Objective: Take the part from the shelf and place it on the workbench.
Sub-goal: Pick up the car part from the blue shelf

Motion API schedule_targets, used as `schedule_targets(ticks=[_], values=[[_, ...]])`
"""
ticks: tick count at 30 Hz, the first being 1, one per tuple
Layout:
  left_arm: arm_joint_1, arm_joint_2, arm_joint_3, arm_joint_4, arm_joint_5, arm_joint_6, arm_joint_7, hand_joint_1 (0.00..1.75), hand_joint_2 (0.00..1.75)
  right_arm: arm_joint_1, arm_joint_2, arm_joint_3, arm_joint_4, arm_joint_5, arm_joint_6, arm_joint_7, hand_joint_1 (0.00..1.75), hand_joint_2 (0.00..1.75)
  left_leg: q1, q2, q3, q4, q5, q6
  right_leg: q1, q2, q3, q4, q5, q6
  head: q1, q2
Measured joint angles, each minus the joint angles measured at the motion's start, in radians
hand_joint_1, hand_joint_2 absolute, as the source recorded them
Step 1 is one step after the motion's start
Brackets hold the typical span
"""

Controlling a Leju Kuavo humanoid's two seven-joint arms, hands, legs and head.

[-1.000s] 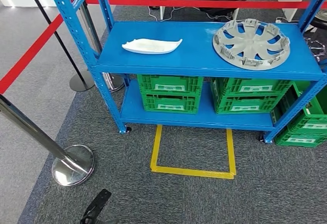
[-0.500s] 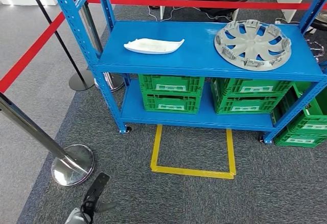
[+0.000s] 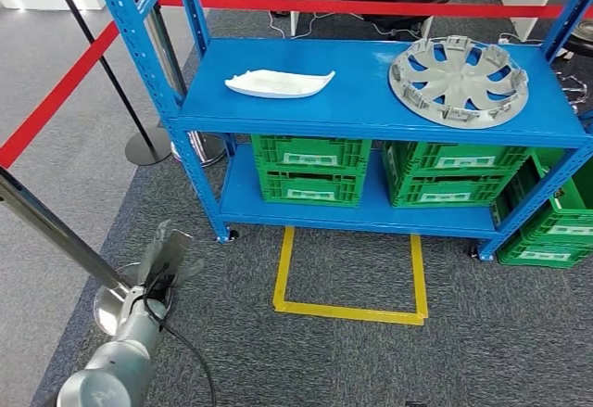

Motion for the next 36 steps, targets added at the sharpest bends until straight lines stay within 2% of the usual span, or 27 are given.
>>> schedule_targets(ticks=[4, 8, 10, 14, 19, 23, 36], values=[[-0.030, 0.012, -0.093, -0.027, -0.047, 0.044, 0.053, 0.00, 1.75, -0.007, 0.000, 0.012, 0.000, 0.016, 0.011, 0.008, 0.00, 0.00, 0.000, 0.000, -0.001, 0.000, 0.001, 0.001, 0.000, 0.000, -0.001, 0.000, 0.000, 0.000, 0.000, 0.000], [-0.097, 0.036, -0.199, -0.050, -0.045, 0.011, 0.134, 0.00, 0.00, -0.021, 0.000, 0.027, 0.000, 0.018, 0.017, 0.022, 0.00, 0.00, 0.000, 0.000, -0.002, 0.000, 0.001, 0.001, 0.000, 0.000, -0.001, 0.000, 0.002, 0.000, 0.000, 0.000], [-0.125, 0.045, -0.241, -0.056, -0.032, -0.004, 0.153, 0.00, 0.00, -0.025, 0.000, 0.032, 0.000, 0.018, 0.018, 0.024, 0.00, 0.00, 0.000, 0.000, -0.002, 0.000, 0.002, 0.002, 0.000, 0.000, -0.001, 0.000, 0.002, 0.000, 0.000, 0.000], [-0.156, 0.058, -0.294, -0.058, -0.022, -0.025, 0.183, 0.00, 1.75, -0.032, 0.000, 0.042, 0.000, 0.020, 0.022, 0.027, 0.00, 0.00, 0.000, 0.000, -0.002, 0.000, 0.002, 0.002, 0.000, 0.000, -0.002, 0.000, 0.002, 0.000, 0.000, 0.000], [-0.197, 0.078, -0.364, -0.055, -0.091, -0.014, 0.267, 0.00, 1.75, -0.043, 0.000, 0.056, 0.000, 0.027, 0.027, 0.035, 0.00, 0.00, 0.000, 0.000, -0.002, 0.001, 0.002, 0.002, 0.000, 0.000, -0.002, 0.000, 0.002, 0.001, 0.000, 0.000], [-0.230, 0.096, -0.413, -0.050, -0.127, -0.004, 0.301, 0.00, 1.75, -0.047, 0.001, 0.062, 0.001, 0.031, 0.028, 0.039, 0.00, 0.00, 0.000, 0.000, -0.002, 0.001, 0.002, 0.002, 0.000, 0.000, -0.002, 0.000, 0.002, 0.001, 0.000, 0.000], [-0.249, 0.120, -0.466, -0.038, -0.148, 0.001, 0.319, 0.00, 1.75, -0.052, 0.001, 0.074, 0.001, 0.031, 0.030, 0.040, 0.00, 0.00, -0.001, 0.000, -0.002, 0.001, 0.002, 0.002, 0.000, 0.000, -0.002, 0.000, 0.002, 0.001, 0.000, 0.000]])
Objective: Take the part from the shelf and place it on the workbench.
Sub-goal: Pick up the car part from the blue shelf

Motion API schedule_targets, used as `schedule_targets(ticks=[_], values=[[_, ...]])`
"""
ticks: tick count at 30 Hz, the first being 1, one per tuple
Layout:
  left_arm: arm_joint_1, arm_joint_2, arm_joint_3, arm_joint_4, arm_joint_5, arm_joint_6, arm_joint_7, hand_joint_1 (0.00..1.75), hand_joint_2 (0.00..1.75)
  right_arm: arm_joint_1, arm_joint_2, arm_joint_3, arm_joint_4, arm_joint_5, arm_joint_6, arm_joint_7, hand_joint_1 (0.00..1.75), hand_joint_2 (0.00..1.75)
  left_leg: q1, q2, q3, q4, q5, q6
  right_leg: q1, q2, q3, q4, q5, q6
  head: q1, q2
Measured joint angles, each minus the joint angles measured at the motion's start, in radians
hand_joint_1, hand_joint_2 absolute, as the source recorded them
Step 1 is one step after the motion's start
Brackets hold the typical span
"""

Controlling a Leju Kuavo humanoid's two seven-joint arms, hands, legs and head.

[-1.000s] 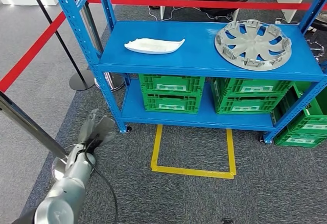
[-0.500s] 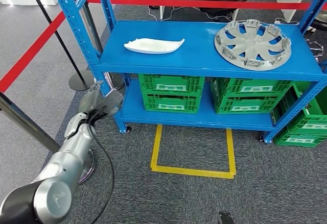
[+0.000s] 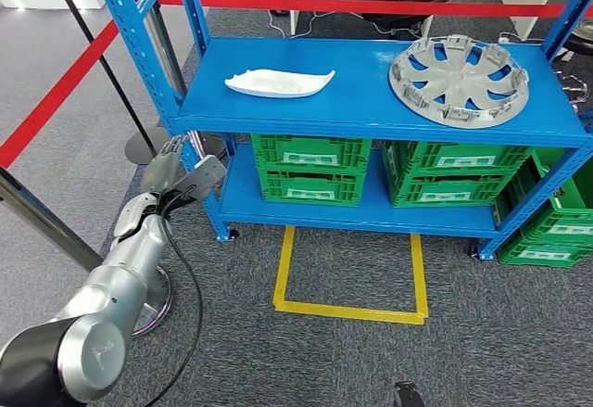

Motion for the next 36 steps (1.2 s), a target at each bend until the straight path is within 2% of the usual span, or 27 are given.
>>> schedule_targets(ticks=[9, 16, 19, 24, 36], values=[[-0.075, 0.050, -0.109, 0.025, -0.182, -0.023, 0.074, 0.00, 1.75, -0.001, 0.000, 0.011, 0.001, 0.000, 0.006, 0.012, 0.00, 0.00, 0.000, 0.000, 0.000, 0.000, 0.000, 0.000, 0.000, 0.000, 0.000, 0.000, 0.000, 0.000, 0.000, 0.000], [-0.157, 0.113, -0.286, 0.061, -0.238, -0.078, 0.134, 0.00, 1.75, -0.003, 0.000, 0.028, 0.001, -0.001, 0.007, 0.019, 0.00, 0.00, 0.000, 0.000, 0.000, 0.000, 0.001, 0.000, 0.000, 0.000, 0.000, 0.000, 0.001, 0.000, 0.000, 0.000], [-0.194, 0.146, -0.364, 0.075, -0.234, -0.108, 0.086, 0.00, 1.75, -0.002, 0.000, 0.032, 0.002, -0.002, 0.009, 0.019, 0.00, 0.00, 0.000, 0.000, 0.000, 0.000, 0.001, 0.000, 0.000, 0.001, -0.001, 0.000, 0.001, 0.000, 0.000, 0.000], [-0.231, 0.175, -0.425, 0.092, -0.211, -0.123, -0.011, 0.00, 1.75, 0.000, 0.000, 0.037, 0.004, -0.004, 0.010, 0.020, 0.00, 0.00, 0.000, 0.000, 0.000, 0.000, 0.001, 0.000, 0.000, 0.001, -0.001, 0.000, 0.001, 0.000, 0.000, 0.000], [-0.255, 0.166, -0.464, 0.117, -0.192, -0.190, -0.014, 0.00, 1.75, -0.002, 0.000, 0.050, 0.004, -0.003, 0.015, 0.023, 0.00, 0.00, 0.000, 0.000, 0.000, 0.000, 0.001, 0.000, 0.000, 0.001, -0.001, 0.000, 0.001, 0.000, 0.000, 0.000]])
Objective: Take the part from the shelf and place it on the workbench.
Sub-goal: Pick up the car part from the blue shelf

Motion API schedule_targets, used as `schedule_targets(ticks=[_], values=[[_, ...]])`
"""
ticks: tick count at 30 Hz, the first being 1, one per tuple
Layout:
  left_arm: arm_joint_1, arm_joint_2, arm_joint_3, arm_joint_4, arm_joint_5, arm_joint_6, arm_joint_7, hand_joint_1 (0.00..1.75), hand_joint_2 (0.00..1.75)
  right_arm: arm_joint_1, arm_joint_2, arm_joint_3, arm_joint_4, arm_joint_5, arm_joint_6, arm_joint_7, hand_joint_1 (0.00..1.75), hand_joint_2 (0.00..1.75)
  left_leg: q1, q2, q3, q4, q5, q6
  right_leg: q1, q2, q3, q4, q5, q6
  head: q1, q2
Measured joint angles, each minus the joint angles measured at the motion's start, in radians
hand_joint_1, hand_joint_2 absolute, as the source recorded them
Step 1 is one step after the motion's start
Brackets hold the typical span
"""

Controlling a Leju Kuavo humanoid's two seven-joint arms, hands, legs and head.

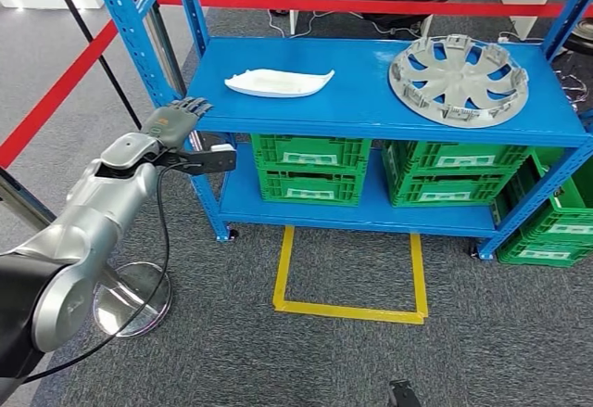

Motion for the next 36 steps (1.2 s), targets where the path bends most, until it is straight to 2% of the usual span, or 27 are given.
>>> schedule_targets(ticks=[36], values=[[0.005, -0.012, -0.001, 0.029, 0.050, -0.047, 0.007, 0.00, 1.75, 0.001, 0.000, 0.008, 0.004, 0.004, 0.002, 0.010, 0.00, 0.00, 0.000, 0.000, 0.000, 0.000, 0.000, 0.000, 0.000, 0.000, 0.000, 0.000, 0.000, 0.000, 0.000, 0.000]])
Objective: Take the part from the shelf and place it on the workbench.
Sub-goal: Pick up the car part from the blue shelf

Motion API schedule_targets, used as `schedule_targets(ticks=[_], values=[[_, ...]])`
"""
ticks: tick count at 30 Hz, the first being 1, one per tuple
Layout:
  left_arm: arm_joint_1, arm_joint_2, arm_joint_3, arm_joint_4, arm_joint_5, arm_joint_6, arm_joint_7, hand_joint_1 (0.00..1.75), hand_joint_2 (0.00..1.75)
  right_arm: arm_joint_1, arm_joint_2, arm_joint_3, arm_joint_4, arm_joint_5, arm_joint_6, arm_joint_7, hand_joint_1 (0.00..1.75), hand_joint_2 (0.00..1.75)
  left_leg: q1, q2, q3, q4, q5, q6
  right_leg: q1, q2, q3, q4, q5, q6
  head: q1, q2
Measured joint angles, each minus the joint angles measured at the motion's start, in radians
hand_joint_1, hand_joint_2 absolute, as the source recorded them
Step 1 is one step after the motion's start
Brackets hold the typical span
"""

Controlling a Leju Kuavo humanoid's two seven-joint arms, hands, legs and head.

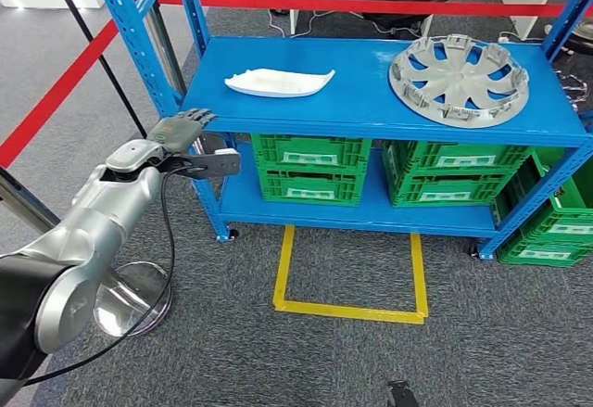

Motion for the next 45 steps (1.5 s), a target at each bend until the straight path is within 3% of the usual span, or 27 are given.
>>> schedule_targets(ticks=[1, 5, 45], values=[[0.000, 0.000, 0.000, 0.000, 0.001, 0.001, 0.000, 0.00, 1.75, 0.000, 0.000, 0.000, 0.000, 0.000, 0.000, 0.000, 0.00, 0.00, 0.000, 0.000, 0.000, 0.000, 0.000, 0.000, 0.000, 0.000, 0.000, 0.000, 0.000, 0.000, 0.000, 0.000], [0.000, 0.000, 0.000, 0.000, 0.003, 0.004, 0.000, 0.00, 0.00, 0.000, 0.000, 0.000, 0.000, 0.000, 0.000, 0.000, 0.00, 0.00, 0.000, 0.000, 0.000, 0.000, 0.000, 0.000, 0.000, 0.000, 0.000, 0.000, 0.000, 0.000, 0.000, 0.000], [0.003, -0.003, 0.000, 0.000, 0.006, -0.010, 0.032, 0.00, 0.00, 0.001, 0.000, 0.001, 0.001, -0.008, -0.002, 0.003, 0.00, 0.00, 0.000, 0.000, 0.000, 0.000, 0.000, 0.000, 0.000, 0.000, 0.000, 0.000, 0.000, 0.000, 0.000, 0.000]])
